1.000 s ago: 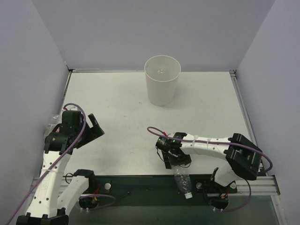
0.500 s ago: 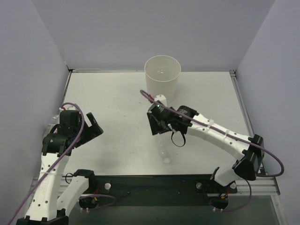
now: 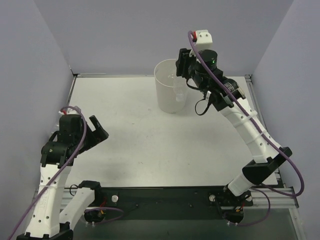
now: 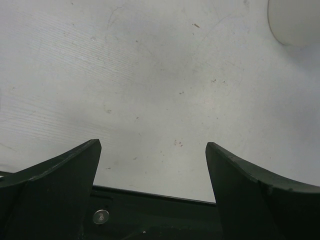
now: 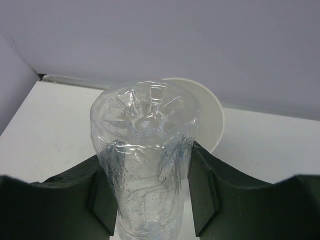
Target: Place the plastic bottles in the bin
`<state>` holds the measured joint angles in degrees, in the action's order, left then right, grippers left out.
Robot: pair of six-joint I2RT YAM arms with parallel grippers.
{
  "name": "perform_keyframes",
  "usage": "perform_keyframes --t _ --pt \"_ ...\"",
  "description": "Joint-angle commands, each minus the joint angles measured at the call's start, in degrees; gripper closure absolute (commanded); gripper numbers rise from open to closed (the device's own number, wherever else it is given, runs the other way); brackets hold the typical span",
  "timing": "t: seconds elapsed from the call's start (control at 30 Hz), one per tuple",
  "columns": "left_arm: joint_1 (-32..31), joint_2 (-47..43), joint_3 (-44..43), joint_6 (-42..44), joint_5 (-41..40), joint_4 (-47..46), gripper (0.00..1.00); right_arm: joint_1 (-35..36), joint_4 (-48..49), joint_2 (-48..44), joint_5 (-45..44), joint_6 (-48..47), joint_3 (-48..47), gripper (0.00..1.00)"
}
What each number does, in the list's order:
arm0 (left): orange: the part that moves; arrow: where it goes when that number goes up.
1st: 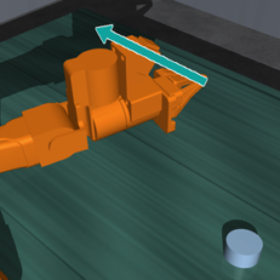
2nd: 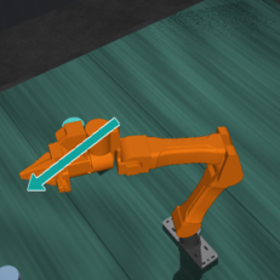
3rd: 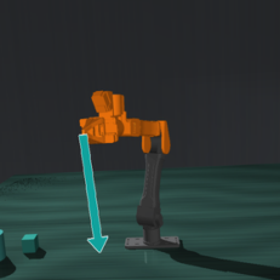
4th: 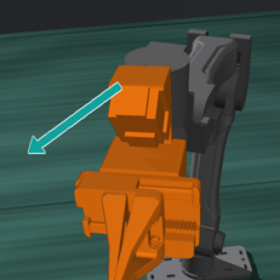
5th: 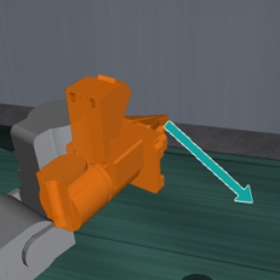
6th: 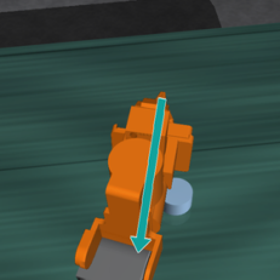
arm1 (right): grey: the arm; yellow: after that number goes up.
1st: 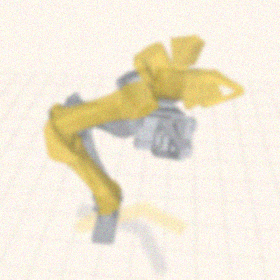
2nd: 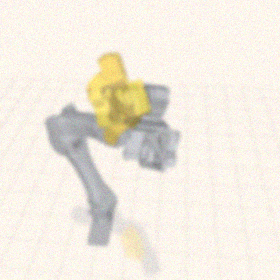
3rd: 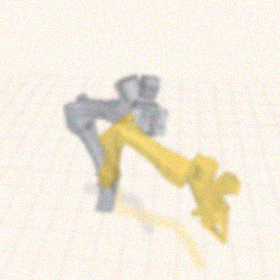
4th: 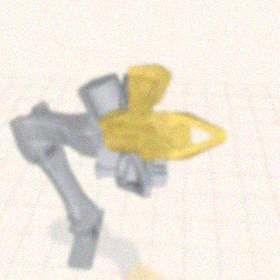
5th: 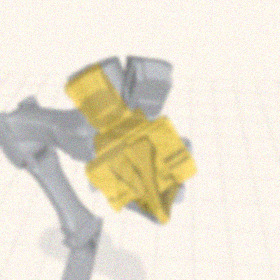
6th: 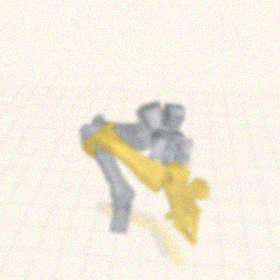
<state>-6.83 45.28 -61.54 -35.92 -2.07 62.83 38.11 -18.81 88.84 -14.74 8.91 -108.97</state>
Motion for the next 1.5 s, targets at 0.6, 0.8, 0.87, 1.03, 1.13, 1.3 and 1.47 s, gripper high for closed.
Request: perform_keyframes --t 0.6,0.8,0.87,1.03,1.13,1.3,1.47 --pt "-0.3 4.4 -6.8 3.1 -2.9 0.5 0.03 -6.2 32.8 23.0 -1.3 -9.0 -9.3 0.59" --pt "-0.3 4.8 -5.4 3.1 -1.3 -1.2 0.02 -6.3 26.4 23.8 -2.4 -2.7 -6.6 0.0" --pt "-0.3 5.1 -5.7 3.4 -1.5 -1.1 0.02 -6.4 24.4 22.7 -1.7 -1.3 -7.5 0.0" --pt "-0.3 5.3 -6.9 5.9 -4.3 -0.3 0.03 -6.3 13.2 21.6 1.0 0.3 -18.1 0.0" --pt "0.0 6.2 -8.4 7.0 -8.2 0.6 0.03 -5.9 2.9 17.6 7.9 3.0 -18.1 0.0" --pt "0.7 9.9 -12.1 9.1 -14.9 3.1 0.03 -3.5 -8.7 5.1 14.2 19.0 -1.1 0.03" --pt "1.0 15.0 -13.9 13.0 -24.6 5.0 0.03 2.6 -15.5 -8.4 15.7 21.4 16.6 0.03"
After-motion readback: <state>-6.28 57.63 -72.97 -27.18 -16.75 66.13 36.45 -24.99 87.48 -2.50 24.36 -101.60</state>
